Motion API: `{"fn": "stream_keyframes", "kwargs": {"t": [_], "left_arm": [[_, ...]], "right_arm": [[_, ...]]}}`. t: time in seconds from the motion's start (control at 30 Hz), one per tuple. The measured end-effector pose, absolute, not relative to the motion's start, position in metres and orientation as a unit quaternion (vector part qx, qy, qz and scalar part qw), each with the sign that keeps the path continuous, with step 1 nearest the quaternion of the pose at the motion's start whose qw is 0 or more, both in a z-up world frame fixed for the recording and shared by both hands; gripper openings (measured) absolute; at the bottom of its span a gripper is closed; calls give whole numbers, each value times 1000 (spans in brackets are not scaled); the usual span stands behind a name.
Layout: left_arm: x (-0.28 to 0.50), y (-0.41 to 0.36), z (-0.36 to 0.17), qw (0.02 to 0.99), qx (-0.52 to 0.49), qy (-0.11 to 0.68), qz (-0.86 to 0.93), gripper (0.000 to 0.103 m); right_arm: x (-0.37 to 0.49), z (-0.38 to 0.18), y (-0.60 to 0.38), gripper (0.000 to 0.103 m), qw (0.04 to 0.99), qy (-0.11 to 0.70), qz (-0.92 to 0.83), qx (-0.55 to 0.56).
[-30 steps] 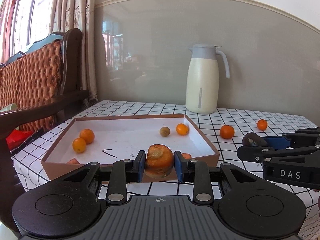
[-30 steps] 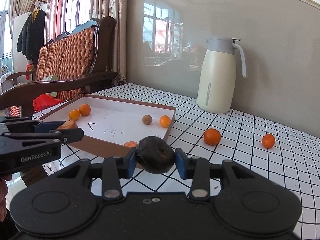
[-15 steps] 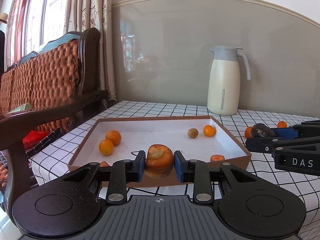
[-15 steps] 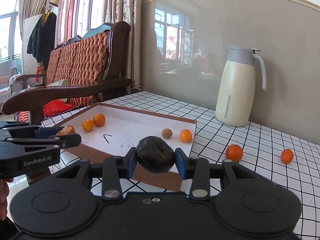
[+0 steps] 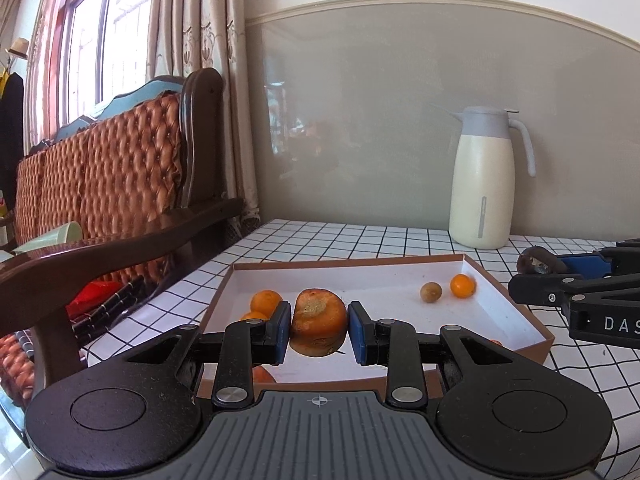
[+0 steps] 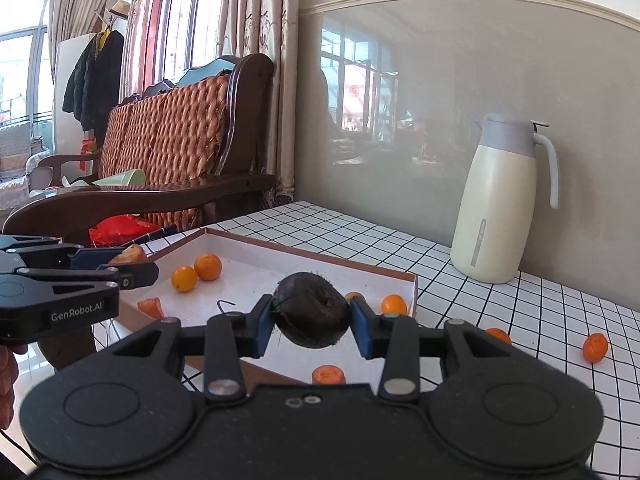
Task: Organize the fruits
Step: 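Carry the peeled mandarin and dark brown fruit in both grippers over the box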
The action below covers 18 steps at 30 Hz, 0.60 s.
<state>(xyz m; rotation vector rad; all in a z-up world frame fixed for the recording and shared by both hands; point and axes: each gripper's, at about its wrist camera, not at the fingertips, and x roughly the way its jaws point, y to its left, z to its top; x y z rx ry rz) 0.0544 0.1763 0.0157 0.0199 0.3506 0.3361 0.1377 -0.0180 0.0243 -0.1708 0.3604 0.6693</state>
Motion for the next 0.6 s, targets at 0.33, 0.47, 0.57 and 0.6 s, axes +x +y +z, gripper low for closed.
{"fn": "stream_keyframes", "kwargs": {"t": [0.33,0.47,0.57,0.6], "left_arm": [[66,195,14,968,5,174,181,31],[70,204,12,966,-3,176,188,31],[74,208,11,965,-6,177,192,31],[76,210,10,965,-7,178,193,31]], "right_arm": [[153,21,-9,32,927,175,322,-81],[159,20,-7,32,928,176,319,-81],[165,19,-8,32,929,179,314,-77],[167,19,-8,32,929,180,313,-75]]}}
